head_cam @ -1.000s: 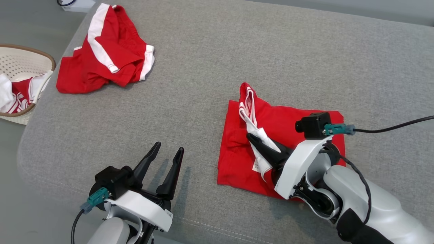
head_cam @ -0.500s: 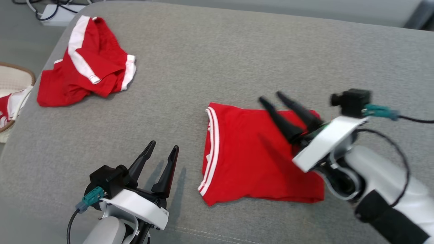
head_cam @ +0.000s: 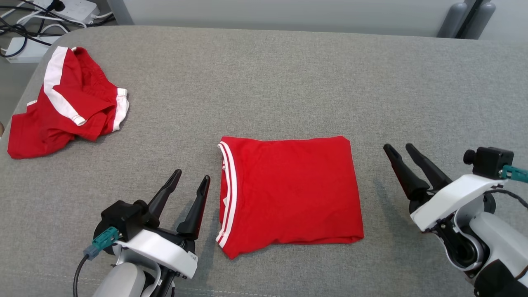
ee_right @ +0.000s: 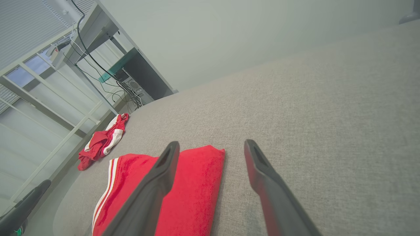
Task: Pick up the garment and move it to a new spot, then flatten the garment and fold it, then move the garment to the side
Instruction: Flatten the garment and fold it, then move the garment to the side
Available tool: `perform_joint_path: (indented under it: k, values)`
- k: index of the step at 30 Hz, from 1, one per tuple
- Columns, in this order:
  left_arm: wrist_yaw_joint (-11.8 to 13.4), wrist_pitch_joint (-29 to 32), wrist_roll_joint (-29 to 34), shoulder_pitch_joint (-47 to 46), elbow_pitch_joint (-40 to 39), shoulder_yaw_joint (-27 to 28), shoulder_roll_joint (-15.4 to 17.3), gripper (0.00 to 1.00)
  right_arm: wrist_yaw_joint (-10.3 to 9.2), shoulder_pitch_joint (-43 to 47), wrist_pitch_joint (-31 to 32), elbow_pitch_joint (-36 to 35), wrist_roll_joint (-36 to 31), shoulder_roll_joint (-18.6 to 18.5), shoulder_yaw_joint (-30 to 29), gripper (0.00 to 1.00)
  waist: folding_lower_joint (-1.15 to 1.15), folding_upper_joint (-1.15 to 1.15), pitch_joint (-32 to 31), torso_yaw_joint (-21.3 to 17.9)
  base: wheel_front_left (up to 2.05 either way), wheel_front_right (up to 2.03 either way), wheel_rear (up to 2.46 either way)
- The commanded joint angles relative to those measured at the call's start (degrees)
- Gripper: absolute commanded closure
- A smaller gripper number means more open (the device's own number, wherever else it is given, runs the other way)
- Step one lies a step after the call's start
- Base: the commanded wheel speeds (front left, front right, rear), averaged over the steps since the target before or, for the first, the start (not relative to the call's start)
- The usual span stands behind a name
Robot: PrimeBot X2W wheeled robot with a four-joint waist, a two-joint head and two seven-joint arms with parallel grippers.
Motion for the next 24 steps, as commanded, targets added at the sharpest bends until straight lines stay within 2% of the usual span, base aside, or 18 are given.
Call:
perform_joint_path:
  k: [1,15,24]
  values:
    - [-0.40,-0.34,0.77,-1.25,-1.49,2.17,1.56,0.00,0.00,2.01,-1.25,-0.12,-0.21,0.24,-0.18,0.00,0.00,0.00,0.01,-0.23,0.00,0.00,0.00]
    - [-0.40,-0.34,0.13,-1.87,-1.06,0.99,1.40,0.00,0.00,3.78,0.02,5.47,0.95,4.64,2.43,0.00,0.00,0.00,1.80,3.98,0.00,0.00,0.00]
    - [-0.40,-0.34,-0.06,-2.10,-1.31,0.96,0.98,0.00,0.00,3.47,1.72,8.69,1.69,5.58,4.39,0.00,0.00,0.00,3.01,5.91,0.00,0.00,0.00]
